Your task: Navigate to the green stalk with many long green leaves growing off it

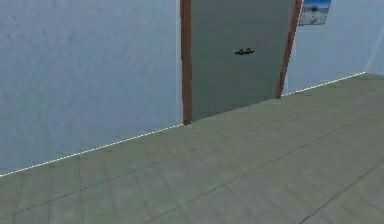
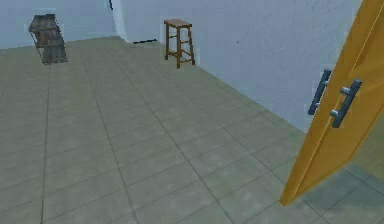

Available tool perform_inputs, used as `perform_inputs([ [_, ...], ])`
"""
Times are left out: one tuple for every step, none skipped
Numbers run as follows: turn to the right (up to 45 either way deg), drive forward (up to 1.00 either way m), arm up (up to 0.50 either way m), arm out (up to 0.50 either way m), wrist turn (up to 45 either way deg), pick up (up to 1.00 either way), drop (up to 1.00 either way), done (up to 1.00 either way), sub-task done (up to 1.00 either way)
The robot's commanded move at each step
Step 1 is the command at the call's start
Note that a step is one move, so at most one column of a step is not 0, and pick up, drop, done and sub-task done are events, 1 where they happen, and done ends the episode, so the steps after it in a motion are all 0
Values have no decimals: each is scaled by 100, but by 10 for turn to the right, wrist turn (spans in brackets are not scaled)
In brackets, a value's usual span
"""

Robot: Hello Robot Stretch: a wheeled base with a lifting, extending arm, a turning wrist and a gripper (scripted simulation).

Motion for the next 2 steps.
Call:
perform_inputs([
  [30, 0, 0, 0, 0, 0, 0, 0, 0],
  [0, 10, 0, 0, 0, 0, 0, 0, 0],
])
